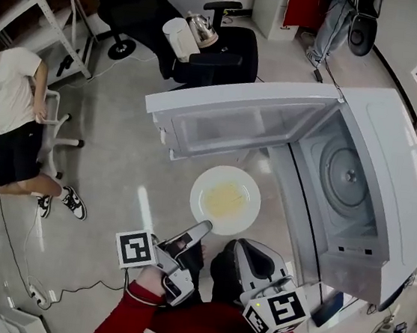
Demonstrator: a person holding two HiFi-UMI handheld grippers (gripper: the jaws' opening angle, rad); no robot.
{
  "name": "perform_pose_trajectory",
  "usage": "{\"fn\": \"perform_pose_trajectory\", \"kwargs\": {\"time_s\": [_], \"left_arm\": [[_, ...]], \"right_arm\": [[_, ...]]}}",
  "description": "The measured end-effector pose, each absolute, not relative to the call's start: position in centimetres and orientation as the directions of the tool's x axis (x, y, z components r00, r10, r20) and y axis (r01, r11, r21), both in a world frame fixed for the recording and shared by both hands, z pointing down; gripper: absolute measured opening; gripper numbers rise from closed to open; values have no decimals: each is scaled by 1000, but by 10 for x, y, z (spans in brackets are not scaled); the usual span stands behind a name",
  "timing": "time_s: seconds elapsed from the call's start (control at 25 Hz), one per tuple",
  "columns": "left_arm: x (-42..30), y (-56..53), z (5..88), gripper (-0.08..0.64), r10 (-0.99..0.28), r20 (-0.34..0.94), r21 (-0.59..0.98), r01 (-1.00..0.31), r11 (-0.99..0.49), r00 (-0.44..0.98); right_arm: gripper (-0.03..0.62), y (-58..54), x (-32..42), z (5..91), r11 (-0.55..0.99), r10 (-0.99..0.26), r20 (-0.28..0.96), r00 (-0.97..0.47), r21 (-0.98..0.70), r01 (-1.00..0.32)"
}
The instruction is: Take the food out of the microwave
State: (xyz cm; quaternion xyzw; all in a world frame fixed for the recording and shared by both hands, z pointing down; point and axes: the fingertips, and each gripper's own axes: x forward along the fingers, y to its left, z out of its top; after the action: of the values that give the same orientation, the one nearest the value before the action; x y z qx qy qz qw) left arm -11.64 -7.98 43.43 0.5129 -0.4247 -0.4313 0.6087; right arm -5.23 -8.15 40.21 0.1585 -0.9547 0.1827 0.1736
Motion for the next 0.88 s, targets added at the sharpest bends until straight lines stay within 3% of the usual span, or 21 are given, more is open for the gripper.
{"fn": "perform_pose_trajectory", "kwargs": {"time_s": [0.88], "left_arm": [[-199, 58, 439, 18, -994, 106, 988, 108, 108, 24]], "right_arm": [[11, 15, -129, 403, 941, -66, 402, -913, -279, -191]]}}
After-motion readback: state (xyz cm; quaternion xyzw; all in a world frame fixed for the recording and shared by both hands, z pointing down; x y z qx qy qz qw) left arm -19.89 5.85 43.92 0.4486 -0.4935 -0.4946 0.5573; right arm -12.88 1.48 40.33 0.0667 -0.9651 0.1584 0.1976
